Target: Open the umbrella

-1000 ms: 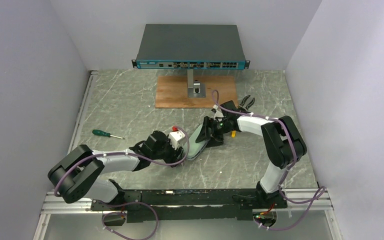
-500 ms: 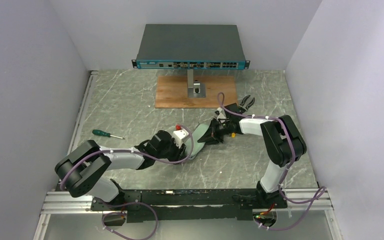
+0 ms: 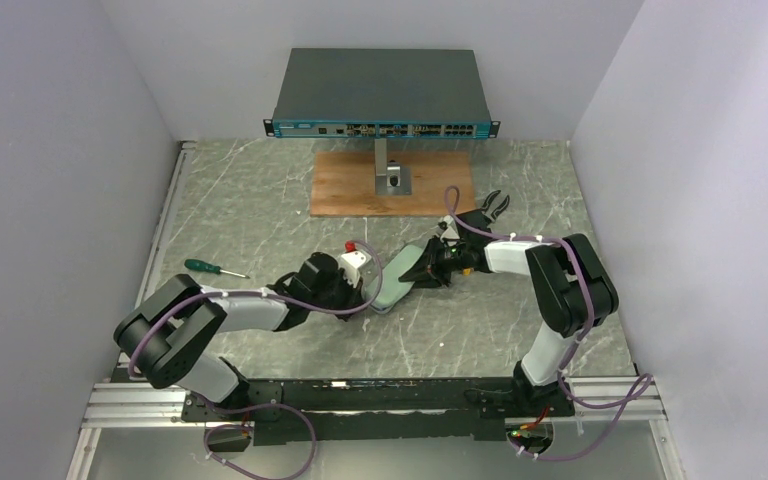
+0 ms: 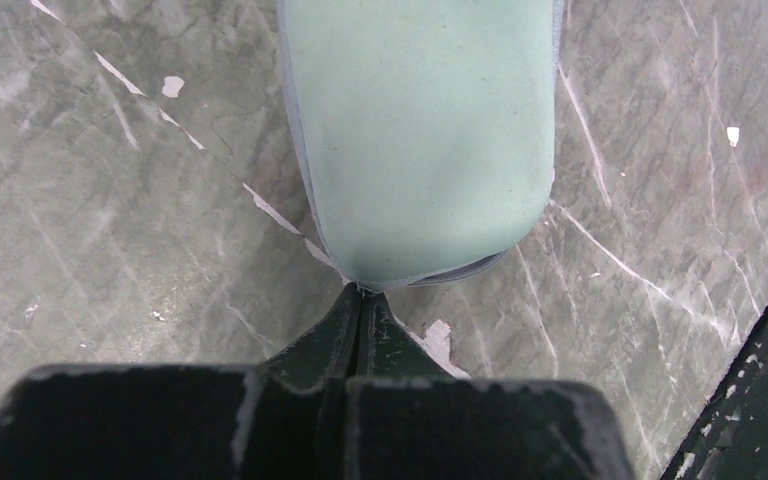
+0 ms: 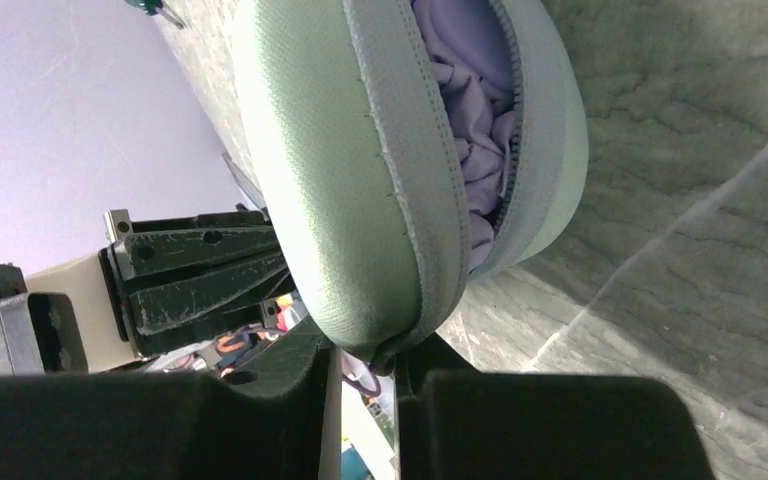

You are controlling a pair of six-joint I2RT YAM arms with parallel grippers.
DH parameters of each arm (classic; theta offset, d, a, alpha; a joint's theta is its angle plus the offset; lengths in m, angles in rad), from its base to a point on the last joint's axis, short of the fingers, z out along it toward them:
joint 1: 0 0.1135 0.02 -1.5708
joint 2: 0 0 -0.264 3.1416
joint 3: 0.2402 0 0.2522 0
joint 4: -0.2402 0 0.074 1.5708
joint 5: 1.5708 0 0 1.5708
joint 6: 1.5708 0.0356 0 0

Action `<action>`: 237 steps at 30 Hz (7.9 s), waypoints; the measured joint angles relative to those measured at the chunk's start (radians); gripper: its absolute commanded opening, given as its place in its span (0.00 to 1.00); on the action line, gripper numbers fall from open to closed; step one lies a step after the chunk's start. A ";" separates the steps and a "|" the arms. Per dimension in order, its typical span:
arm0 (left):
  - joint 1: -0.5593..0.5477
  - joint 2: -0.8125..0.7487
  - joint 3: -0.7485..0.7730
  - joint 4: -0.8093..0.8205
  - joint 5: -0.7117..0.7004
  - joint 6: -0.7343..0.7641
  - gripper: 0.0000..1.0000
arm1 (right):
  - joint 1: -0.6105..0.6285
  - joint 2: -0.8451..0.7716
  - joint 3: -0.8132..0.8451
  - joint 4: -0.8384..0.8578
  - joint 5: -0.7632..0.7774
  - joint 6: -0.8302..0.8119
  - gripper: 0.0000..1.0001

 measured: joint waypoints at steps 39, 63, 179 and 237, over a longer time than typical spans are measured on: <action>0.097 0.252 0.349 -0.116 0.092 0.397 0.00 | 0.007 0.161 0.185 -0.249 -0.220 -0.551 0.00; 0.233 -0.081 0.362 -0.345 0.019 0.367 1.00 | 0.015 0.017 0.171 -0.373 -0.088 -0.595 0.71; 0.964 0.200 0.652 -0.497 -0.264 1.057 0.00 | -0.186 -0.330 0.335 -0.463 0.201 -0.697 0.80; 0.191 -0.100 0.909 -1.292 0.815 0.716 0.00 | 0.471 -0.603 0.290 -0.378 0.067 -1.671 0.52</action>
